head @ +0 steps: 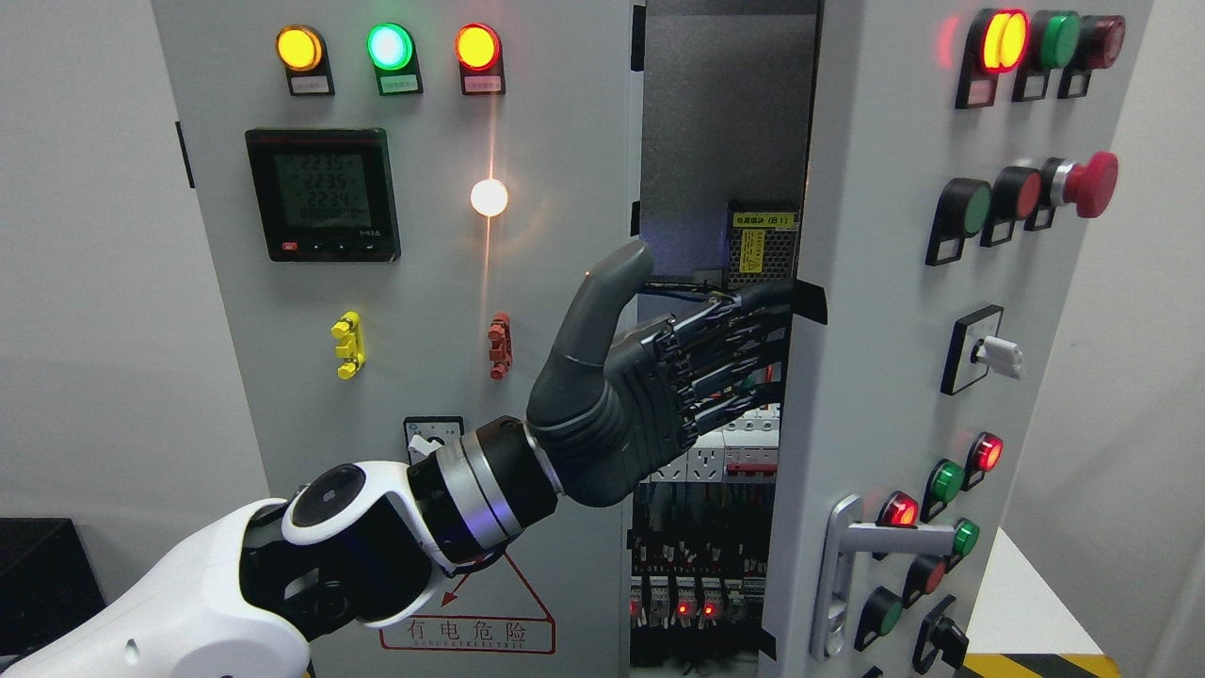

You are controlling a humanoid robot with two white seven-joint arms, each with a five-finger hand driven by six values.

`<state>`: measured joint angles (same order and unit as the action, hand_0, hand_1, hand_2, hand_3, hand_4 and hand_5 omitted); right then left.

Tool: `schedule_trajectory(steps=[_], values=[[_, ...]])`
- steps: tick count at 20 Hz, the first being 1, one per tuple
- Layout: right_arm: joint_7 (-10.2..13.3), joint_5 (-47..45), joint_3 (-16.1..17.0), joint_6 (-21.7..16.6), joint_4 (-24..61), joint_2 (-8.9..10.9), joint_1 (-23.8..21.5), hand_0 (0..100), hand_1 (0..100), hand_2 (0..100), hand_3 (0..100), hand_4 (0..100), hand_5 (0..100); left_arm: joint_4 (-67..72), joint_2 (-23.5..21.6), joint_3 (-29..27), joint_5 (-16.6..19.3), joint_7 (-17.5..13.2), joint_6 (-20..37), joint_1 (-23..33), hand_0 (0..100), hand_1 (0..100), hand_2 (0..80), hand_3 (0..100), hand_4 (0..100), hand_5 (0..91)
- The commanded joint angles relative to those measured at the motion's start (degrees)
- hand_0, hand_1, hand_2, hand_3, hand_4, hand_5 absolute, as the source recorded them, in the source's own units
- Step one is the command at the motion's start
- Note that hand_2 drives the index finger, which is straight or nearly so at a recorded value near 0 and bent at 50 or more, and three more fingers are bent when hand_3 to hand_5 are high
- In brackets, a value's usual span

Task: Open door with both hands
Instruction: 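Hook the left hand's fingers behind the grey door's inner edge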

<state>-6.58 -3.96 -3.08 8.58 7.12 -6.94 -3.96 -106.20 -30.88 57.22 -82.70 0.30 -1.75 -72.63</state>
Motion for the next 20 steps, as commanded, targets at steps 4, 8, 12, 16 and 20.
schedule_trajectory(steps=[4,8,12,16,20], values=[[-0.01,0.0,0.0,0.03,0.0,0.0,0.0,0,0,0,0,0,0,2.58,5.83,2.37,-0.53,0.05,-0.1,-2.25,0,0,0.0,0,0,0.0],[-0.01,0.0,0.0,0.03,0.0,0.0,0.0,0,0,0,0,0,0,2.67,6.97,3.25,-0.53,0.05,-0.01,-3.22,0,0,0.0,0,0,0.0],[-0.01,0.0,0.0,-0.05,0.0,0.0,0.0,0,0,0,0,0,0,2.58,7.85,3.25,-0.53,0.05,-0.01,-3.4,0,0,0.0,0,0,0.0],[-0.01,0.0,0.0,0.03,0.0,0.0,0.0,0,0,0,0,0,0,2.58,8.03,3.25,-0.71,0.05,-0.01,-3.75,0,0,0.0,0,0,0.0],[-0.01,0.0,0.0,-0.05,0.0,0.0,0.0,0,0,0,0,0,0,2.49,8.47,3.34,-2.19,0.05,-0.1,-4.19,0,0,0.0,0,0,0.0]])
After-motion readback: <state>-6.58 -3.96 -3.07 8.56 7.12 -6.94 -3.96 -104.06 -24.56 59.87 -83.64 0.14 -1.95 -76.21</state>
